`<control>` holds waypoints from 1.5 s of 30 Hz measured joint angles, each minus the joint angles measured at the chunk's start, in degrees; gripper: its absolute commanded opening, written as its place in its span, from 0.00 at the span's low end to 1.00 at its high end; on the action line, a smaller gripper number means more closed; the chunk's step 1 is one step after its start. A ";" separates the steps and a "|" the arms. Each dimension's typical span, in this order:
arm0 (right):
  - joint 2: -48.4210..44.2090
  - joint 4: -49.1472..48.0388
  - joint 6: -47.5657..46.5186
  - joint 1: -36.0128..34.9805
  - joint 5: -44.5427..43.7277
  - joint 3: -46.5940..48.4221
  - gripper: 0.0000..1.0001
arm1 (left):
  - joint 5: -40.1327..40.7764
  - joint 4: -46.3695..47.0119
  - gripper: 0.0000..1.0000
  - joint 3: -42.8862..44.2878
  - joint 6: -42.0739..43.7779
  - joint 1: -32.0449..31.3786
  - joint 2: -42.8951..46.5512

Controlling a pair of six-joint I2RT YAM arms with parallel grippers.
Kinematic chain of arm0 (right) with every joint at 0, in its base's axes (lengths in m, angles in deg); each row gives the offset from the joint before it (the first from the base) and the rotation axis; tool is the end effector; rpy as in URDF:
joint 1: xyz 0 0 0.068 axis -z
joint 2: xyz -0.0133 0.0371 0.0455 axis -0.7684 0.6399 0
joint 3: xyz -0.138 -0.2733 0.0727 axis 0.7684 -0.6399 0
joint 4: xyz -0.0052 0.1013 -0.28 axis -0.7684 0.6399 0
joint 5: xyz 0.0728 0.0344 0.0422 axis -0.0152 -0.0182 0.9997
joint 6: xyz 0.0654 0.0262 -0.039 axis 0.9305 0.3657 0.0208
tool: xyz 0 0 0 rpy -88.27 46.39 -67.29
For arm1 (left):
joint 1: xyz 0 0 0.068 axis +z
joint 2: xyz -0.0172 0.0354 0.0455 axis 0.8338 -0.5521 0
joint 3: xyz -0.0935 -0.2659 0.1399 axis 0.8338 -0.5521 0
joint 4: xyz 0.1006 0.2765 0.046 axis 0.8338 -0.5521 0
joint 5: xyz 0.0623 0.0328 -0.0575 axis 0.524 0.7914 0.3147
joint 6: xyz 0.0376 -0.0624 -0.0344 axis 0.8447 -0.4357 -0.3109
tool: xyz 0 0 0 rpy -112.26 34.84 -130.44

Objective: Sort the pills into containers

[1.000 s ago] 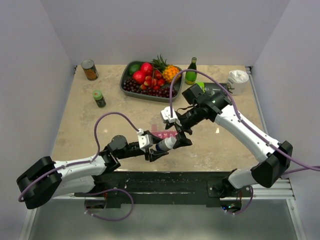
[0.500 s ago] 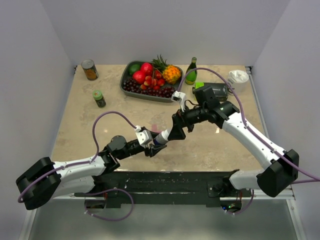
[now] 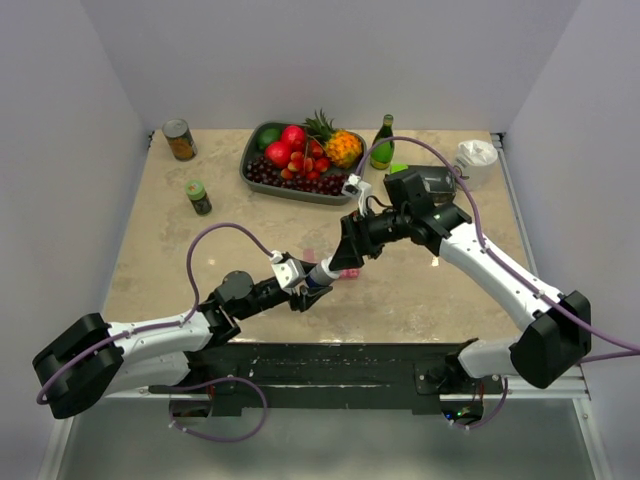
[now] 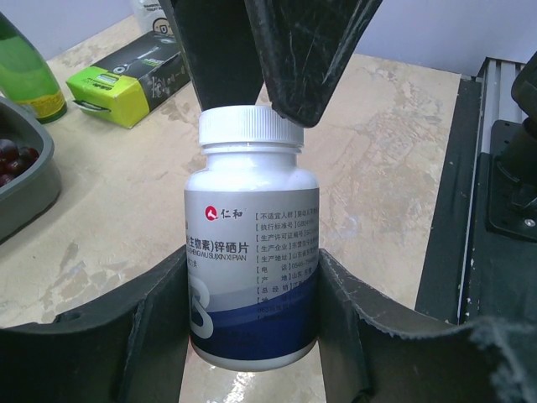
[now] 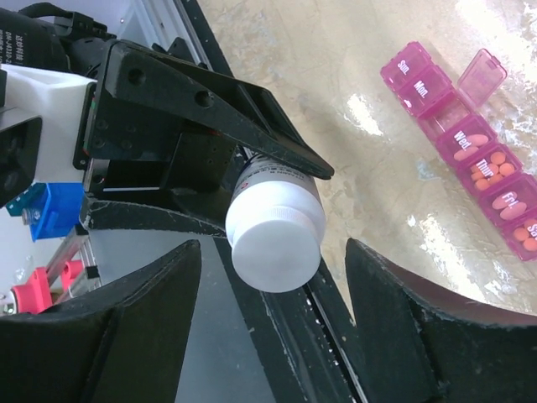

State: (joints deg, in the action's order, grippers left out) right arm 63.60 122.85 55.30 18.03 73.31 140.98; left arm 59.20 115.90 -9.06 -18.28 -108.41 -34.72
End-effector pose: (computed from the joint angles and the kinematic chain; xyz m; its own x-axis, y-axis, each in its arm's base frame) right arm 0.2539 0.2175 0.3385 -0.7326 -0.2997 -0.6111 -0.6780 0.3996 0.6169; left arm 0.1465 -0.2099 0.2206 -0.0055 -0.0116 -0.9999 0.8957 0.4446 -0.0101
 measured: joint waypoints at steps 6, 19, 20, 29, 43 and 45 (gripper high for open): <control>0.00 -0.24 0.28 -0.09 0.09 -0.59 0.52 | 0.07 0.00 0.00 0.00 0.28 0.00 0.00; 1.36 8.70 -23.85 -0.92 6.73 2.71 0.19 | -5.77 -2.27 0.00 0.02 1.44 0.04 1.14; 2.34 13.73 -33.07 -1.29 8.11 5.01 0.19 | -7.10 -2.40 0.00 0.15 1.57 0.02 1.29; 4.20 32.20 -69.40 -3.15 9.16 12.52 0.18 | -14.43 -3.23 0.00 2.05 1.51 0.11 0.55; 0.15 29.81 -73.40 -3.93 6.34 9.90 0.17 | -17.88 -1.18 0.00 2.01 -2.62 1.31 -0.94; 0.13 29.57 -73.88 -3.93 5.57 9.94 0.17 | -19.19 0.35 0.00 1.75 -4.90 2.36 -1.99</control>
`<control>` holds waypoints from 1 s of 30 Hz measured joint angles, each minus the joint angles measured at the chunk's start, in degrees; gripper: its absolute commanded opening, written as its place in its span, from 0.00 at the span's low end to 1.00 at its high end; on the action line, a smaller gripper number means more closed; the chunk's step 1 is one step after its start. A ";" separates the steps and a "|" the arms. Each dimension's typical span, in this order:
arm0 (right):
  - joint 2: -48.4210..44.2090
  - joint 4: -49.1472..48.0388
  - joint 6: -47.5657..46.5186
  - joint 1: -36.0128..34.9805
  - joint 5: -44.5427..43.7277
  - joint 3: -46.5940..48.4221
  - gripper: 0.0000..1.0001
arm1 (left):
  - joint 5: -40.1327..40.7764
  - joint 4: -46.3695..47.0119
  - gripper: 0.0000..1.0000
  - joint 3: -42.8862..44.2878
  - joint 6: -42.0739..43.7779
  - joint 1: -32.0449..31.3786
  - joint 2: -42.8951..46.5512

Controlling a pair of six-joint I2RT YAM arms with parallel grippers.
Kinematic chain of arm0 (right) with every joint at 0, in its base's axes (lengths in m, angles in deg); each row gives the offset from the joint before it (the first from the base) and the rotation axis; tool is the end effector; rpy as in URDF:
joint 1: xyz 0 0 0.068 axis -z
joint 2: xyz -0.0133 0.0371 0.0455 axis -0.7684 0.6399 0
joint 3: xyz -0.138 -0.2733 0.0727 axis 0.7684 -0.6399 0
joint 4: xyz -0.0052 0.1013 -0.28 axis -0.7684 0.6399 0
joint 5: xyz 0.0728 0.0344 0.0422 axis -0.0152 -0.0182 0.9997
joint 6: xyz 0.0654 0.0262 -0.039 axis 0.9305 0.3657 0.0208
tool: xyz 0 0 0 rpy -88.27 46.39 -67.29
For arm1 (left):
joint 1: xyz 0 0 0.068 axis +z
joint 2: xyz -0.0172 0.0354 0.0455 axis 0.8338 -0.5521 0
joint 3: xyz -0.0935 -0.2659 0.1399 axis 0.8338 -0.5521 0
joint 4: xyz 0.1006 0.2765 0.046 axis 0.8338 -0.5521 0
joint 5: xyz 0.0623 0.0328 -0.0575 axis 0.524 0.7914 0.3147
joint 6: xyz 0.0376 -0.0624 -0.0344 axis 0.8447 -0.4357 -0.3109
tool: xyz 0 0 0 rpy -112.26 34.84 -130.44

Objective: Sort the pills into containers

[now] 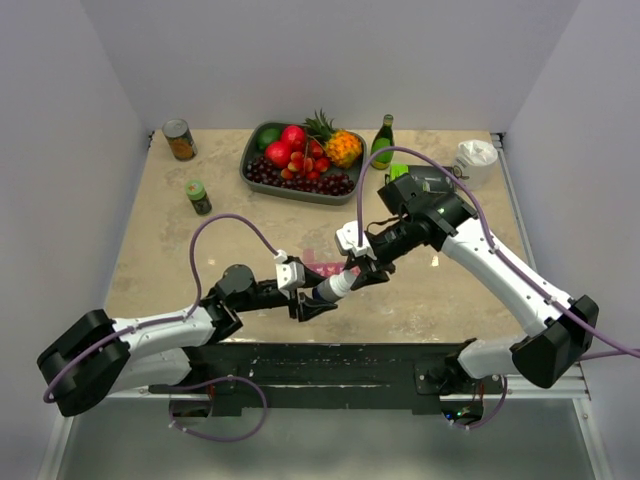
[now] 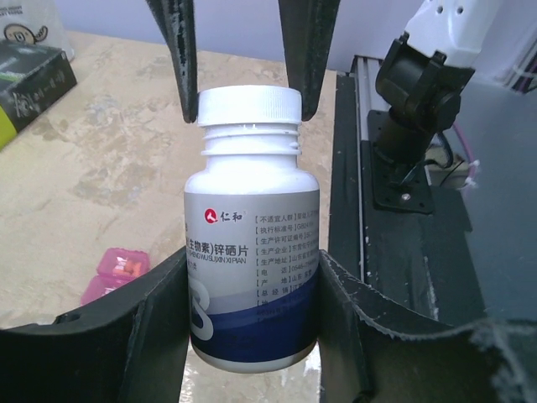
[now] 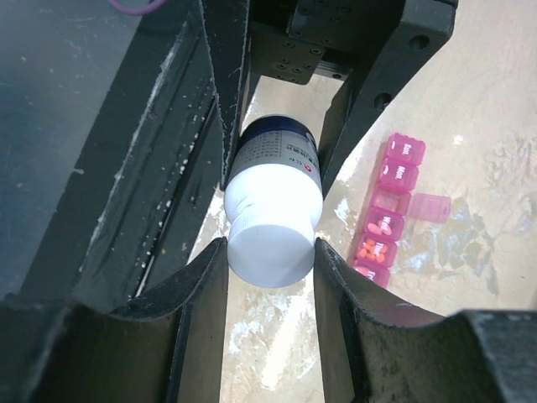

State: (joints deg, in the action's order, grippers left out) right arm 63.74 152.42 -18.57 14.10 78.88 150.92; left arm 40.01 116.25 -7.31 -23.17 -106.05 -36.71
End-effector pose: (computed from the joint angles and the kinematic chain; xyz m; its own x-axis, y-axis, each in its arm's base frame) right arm 0.2018 0.2134 0.3673 0.2476 -0.5253 -0.8141 -0.9425 -0.3252 -0.0768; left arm 0.1388 -0.2180 0.2247 -0.0891 -0.0238 -0.9957 0.9820 0.1648 -0.0918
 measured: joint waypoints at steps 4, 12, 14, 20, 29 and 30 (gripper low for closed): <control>-0.33 -1.40 -0.44 0.00 -2.08 -0.02 0.16 | -3.04 4.15 0.00 -1.68 -4.85 1.55 -1.90; -3.32 -4.92 -0.42 0.11 -5.90 -0.96 0.15 | -8.76 9.22 0.00 -2.73 -11.89 2.49 -3.23; -3.58 -5.31 -0.42 0.11 -6.32 -1.01 0.15 | -9.88 10.08 0.00 -2.73 -13.14 2.69 -3.43; -3.72 -6.01 0.44 0.31 -8.90 -1.03 0.13 | -12.13 9.99 0.00 -2.60 -14.91 3.06 -3.32; 2.86 -21.92 21.53 11.52 -25.94 -12.61 0.24 | 3.04 -13.64 0.00 3.26 -5.60 3.06 4.87; 5.77 -23.43 23.80 13.90 -27.54 -13.22 0.26 | 4.98 -16.50 0.00 4.39 -4.79 3.06 5.16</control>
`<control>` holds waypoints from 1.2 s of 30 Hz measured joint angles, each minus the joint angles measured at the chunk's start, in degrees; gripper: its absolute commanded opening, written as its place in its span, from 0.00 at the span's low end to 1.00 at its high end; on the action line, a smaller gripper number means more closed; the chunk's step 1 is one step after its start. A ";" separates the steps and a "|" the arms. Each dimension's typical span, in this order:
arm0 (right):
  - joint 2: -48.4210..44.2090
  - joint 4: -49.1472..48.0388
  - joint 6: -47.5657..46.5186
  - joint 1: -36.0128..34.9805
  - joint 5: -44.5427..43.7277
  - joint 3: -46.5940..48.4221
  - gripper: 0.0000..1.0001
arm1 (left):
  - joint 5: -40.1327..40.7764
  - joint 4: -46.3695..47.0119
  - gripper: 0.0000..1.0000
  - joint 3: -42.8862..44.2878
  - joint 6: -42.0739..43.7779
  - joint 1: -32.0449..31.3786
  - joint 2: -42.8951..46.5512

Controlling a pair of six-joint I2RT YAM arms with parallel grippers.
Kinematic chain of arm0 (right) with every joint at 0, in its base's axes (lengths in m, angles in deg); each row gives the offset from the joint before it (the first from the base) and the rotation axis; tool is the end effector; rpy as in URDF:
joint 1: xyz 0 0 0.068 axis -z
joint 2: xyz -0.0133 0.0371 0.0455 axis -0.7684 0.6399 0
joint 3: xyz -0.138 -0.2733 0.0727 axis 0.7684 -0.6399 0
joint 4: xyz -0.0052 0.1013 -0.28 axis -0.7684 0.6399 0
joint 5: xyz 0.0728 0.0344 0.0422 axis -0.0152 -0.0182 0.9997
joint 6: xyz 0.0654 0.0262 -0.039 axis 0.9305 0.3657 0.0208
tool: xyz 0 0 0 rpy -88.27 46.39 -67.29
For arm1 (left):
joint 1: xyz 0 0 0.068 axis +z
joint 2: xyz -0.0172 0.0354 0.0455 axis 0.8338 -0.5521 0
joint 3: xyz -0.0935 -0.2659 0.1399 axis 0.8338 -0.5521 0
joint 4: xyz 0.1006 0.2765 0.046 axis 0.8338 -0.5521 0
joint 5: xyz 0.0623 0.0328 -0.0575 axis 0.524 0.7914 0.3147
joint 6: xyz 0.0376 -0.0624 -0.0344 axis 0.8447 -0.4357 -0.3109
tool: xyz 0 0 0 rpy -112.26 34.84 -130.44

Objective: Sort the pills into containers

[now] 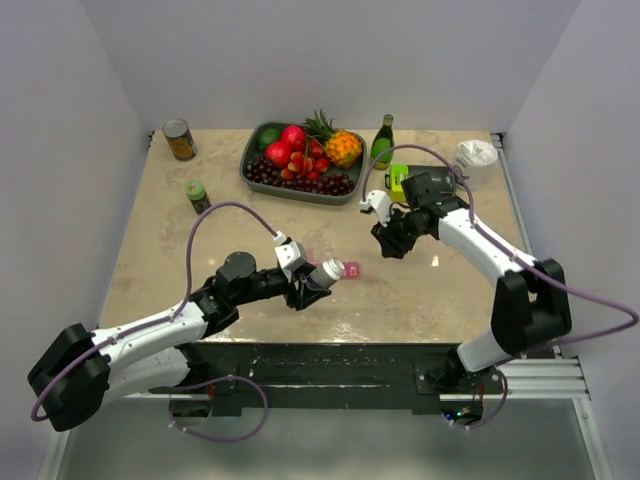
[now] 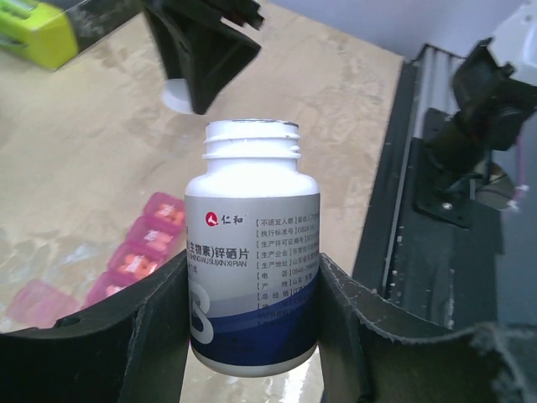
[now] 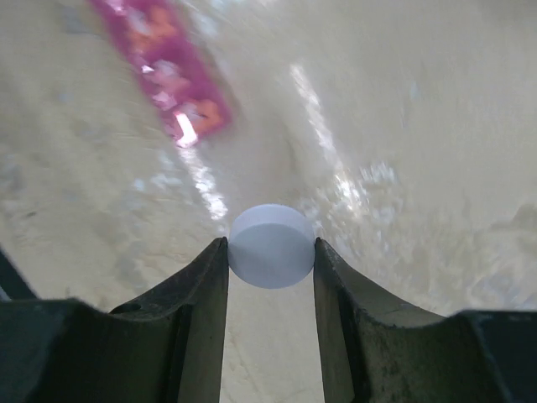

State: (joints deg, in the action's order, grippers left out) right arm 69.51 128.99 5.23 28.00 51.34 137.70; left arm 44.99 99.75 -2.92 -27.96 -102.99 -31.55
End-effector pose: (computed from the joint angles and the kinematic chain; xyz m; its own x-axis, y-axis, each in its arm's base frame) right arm 0.3062 0.1539 0.2645 -0.2858 -0.7446 -0.6033 -0.9136 0.4017 -0.0631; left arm 0.1555 -0.2081 0.2366 -0.2461 0.0245 -0.9689 0.9220 0.3141 -0.2263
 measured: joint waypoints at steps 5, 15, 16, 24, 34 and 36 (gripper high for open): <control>8.31 -6.58 7.17 6.43 -7.67 -6.27 0.40 | 5.79 -11.26 0.00 4.98 3.76 0.02 0.13; 12.52 -8.44 10.60 6.16 -10.03 -7.80 0.84 | 8.33 -26.18 0.00 9.09 16.83 0.07 5.95; 12.37 -8.44 10.54 6.14 -9.90 -7.80 0.87 | 8.55 -27.78 0.00 9.57 18.38 0.13 6.16; 4.72 -4.94 6.69 6.16 -5.46 -6.69 0.94 | 8.20 -32.54 0.00 7.82 25.27 0.81 10.32; -7.65 -3.96 -2.64 6.10 17.94 -5.44 0.99 | 1.99 -27.50 0.00 4.70 23.21 6.23 14.73; -7.72 -4.00 -3.08 6.10 20.28 -5.68 0.99 | -0.83 -21.51 0.00 3.30 18.91 9.62 16.52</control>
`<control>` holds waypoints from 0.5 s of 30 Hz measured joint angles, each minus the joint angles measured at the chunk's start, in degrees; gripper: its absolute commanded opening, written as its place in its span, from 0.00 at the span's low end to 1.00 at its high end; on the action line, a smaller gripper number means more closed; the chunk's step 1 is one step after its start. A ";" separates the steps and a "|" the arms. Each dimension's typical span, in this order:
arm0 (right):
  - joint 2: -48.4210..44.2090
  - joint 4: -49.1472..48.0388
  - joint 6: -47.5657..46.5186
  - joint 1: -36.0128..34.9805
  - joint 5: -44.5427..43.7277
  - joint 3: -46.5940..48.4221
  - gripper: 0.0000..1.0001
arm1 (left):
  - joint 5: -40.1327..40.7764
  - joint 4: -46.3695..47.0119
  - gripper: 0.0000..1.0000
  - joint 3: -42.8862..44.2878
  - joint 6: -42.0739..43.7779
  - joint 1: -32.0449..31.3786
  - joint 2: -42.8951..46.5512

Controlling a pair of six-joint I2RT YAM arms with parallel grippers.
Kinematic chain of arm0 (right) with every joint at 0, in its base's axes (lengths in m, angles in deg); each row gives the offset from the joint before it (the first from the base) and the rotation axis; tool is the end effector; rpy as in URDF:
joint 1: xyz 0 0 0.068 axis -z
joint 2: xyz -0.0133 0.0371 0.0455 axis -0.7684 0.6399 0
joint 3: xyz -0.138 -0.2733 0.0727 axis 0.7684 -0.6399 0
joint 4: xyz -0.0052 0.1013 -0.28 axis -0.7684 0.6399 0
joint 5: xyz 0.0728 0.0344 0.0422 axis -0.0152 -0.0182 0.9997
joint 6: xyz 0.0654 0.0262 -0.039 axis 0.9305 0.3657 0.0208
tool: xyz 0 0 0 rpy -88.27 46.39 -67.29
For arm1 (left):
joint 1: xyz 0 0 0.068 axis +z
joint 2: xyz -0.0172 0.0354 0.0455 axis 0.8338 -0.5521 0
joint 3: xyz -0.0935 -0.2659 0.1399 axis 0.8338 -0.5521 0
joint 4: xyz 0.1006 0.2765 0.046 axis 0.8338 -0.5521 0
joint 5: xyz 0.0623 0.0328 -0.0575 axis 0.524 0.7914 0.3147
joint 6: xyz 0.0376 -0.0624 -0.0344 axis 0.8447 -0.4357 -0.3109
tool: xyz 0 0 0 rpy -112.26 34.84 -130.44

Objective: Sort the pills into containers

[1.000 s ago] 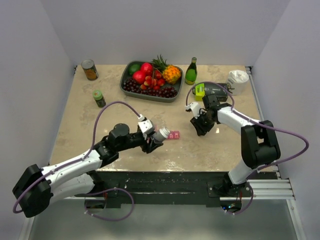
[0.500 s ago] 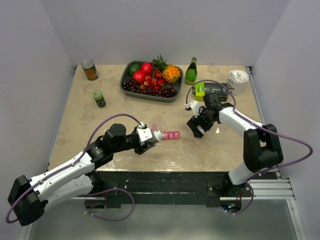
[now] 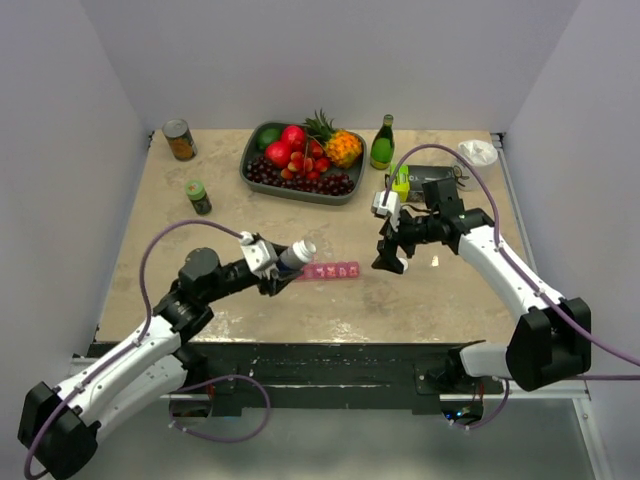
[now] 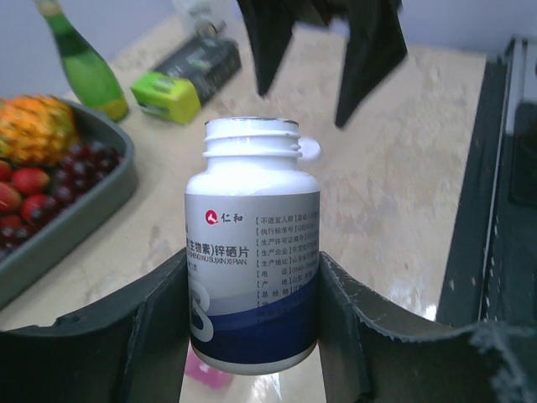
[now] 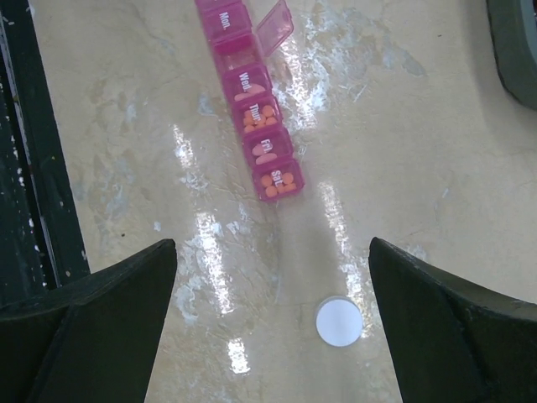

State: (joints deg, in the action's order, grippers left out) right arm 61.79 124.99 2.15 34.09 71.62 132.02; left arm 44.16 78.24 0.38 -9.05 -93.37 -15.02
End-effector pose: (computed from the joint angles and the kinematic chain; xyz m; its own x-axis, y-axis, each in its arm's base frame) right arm 0.2811 0.1306 0.2858 -0.1745 -0.5619 -0.8086 -0.9572 0.2893 0.0056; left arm 0.1536 -0.1544 0.2726 0.0219 0.1497 -0.9885 0.8989 0.4298 0.0850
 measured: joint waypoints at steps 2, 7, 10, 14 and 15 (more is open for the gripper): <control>0.28 -0.20 -0.09 0.00 0.70 -0.48 0.99 | -0.98 7.08 0.00 -0.17 -4.96 2.84 -0.17; 0.28 -0.63 0.09 0.02 1.53 -1.81 0.99 | -0.24 27.85 0.00 4.90 -20.81 10.80 -8.85; 0.22 -1.09 0.13 0.11 1.68 -2.03 0.99 | 2.56 41.27 0.00 9.62 -30.82 17.70 -15.47; -0.44 -1.70 0.17 0.46 1.79 -2.84 0.99 | 4.87 53.48 0.00 11.08 -34.99 19.34 -18.47; -0.94 -1.68 0.17 0.55 1.84 -3.21 0.99 | 4.74 53.48 0.00 11.23 -32.89 16.09 -17.70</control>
State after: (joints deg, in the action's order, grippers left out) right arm 60.85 123.31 2.32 34.64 73.46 128.80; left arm 48.90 131.73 11.62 -41.95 -77.29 -32.73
